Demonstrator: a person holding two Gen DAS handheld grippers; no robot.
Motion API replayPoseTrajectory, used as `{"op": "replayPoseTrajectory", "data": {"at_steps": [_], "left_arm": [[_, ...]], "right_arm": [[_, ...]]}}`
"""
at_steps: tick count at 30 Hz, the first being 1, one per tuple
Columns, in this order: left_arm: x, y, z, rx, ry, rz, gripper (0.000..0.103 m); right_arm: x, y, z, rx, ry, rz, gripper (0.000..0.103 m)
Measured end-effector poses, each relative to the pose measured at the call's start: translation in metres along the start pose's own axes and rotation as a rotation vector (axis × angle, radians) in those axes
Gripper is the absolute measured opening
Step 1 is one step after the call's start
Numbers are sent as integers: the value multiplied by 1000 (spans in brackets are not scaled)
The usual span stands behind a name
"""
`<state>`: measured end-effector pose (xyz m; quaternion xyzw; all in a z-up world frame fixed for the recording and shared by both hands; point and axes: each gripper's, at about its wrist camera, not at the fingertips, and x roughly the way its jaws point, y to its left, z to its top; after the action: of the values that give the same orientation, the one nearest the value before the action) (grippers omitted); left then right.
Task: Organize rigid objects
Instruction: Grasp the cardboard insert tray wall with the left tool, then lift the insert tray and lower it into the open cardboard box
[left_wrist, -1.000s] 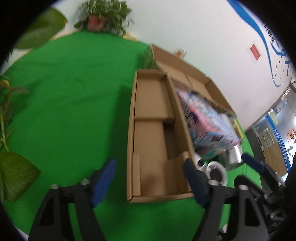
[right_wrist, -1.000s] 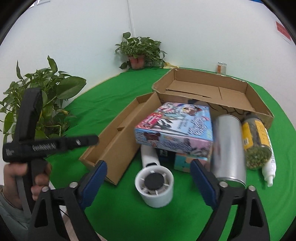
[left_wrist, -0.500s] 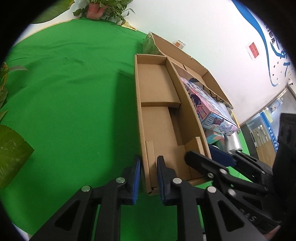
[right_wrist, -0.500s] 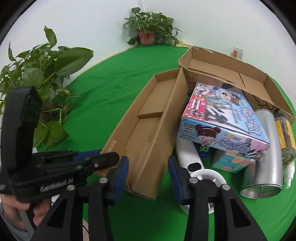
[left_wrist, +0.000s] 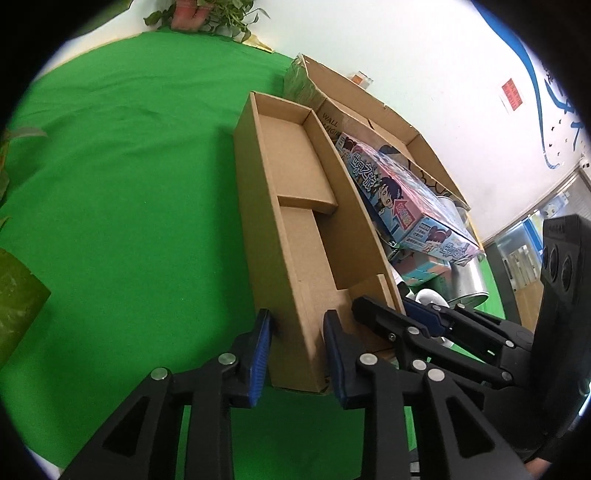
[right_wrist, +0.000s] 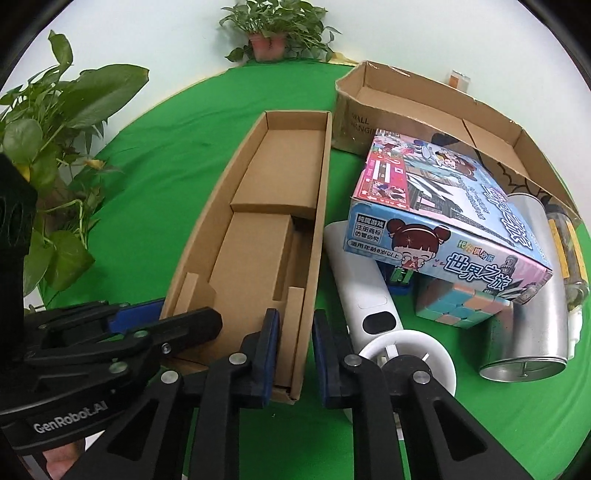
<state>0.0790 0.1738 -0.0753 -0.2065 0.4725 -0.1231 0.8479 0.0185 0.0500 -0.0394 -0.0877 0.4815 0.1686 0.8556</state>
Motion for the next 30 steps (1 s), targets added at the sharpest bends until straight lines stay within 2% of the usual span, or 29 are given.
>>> {"op": "replayPoseTrajectory", "data": {"at_steps": [6,12,16,22,26,30], "left_arm": [[-14,-9,-8,22,-34,78,24],[-57,-37,1,67,-150,140,23],[-76,-70,25,145,-224,145,23],[-80,-121,77,277,-285,101,23],[-64,-159,115,354,-312,67,23],[-49,-183,150,400,-313,51,23]], "right_arm": [[-7,-1,-7,-9,-4,49,17],[-48,-5,-4,-23,-134,99,16],[-82,-20,12,4,-241,102,16],[-124,-59,51,59,-372,46,16],[-147,-94,86,105,-438,-4,16],[-156,-127,122,148,-459,-30,16]]}}
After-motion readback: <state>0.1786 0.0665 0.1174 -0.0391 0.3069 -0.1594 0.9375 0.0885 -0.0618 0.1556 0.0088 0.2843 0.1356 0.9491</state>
